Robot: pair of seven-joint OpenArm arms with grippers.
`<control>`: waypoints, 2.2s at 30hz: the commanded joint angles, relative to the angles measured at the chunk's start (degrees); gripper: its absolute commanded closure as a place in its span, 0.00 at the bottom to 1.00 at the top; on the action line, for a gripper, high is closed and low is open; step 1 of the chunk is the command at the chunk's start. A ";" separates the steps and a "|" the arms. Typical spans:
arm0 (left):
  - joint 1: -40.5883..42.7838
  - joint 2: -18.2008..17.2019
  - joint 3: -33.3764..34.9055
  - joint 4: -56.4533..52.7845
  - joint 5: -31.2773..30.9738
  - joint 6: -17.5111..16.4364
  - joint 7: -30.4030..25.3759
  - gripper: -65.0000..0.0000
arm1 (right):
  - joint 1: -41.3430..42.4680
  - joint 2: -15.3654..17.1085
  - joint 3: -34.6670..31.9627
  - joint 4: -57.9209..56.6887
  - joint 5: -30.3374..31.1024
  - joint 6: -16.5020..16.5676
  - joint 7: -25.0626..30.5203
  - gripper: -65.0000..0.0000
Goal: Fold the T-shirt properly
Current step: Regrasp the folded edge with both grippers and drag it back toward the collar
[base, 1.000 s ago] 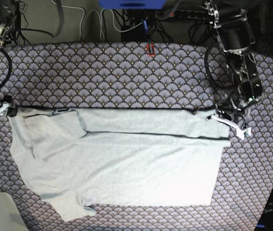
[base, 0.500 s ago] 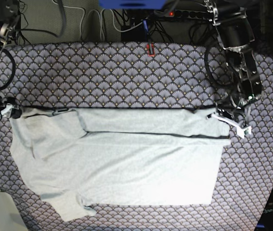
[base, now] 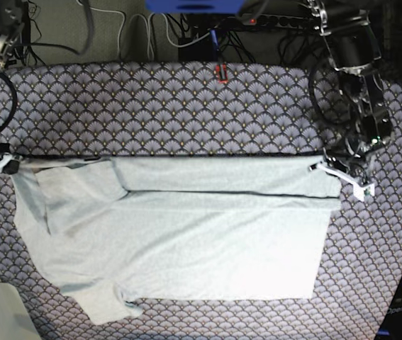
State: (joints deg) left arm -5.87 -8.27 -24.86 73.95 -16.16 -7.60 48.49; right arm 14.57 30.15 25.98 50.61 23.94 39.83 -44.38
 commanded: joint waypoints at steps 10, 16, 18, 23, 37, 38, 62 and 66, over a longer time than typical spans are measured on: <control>0.20 -1.79 -0.24 7.06 0.65 -0.01 6.24 0.99 | -2.13 1.98 0.18 1.04 0.54 0.17 -0.85 1.00; 3.80 -3.38 -0.24 14.88 0.65 -0.01 10.63 0.99 | -3.89 2.07 0.44 1.13 0.54 0.17 -3.14 1.00; 5.39 -3.46 -0.24 16.55 0.56 -0.01 11.33 0.99 | -5.73 2.16 0.53 3.15 0.54 0.17 -3.49 1.00; 8.11 -4.34 -0.24 17.61 0.38 -0.01 11.86 0.99 | -12.33 1.28 0.62 13.26 0.80 0.17 -3.93 1.00; 19.54 -4.61 -0.32 25.26 0.30 -0.01 11.42 0.99 | -25.07 -1.45 5.72 25.04 0.63 0.17 -5.25 1.00; 19.98 -4.61 -0.32 25.26 0.30 -0.01 11.42 0.99 | -25.16 -1.45 5.72 25.04 0.63 0.17 -5.25 1.00; 23.49 -4.17 -4.10 25.08 0.30 -0.01 11.77 0.99 | -30.26 -3.82 8.79 29.52 0.54 0.17 -5.42 0.98; 23.58 -4.34 -3.84 25.17 0.21 -0.10 11.95 0.82 | -30.26 -3.56 9.14 29.52 0.45 0.17 -6.74 0.75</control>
State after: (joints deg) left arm 17.87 -11.68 -28.40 98.00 -16.10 -7.88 61.08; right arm -15.75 25.08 34.39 79.61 25.34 40.25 -50.63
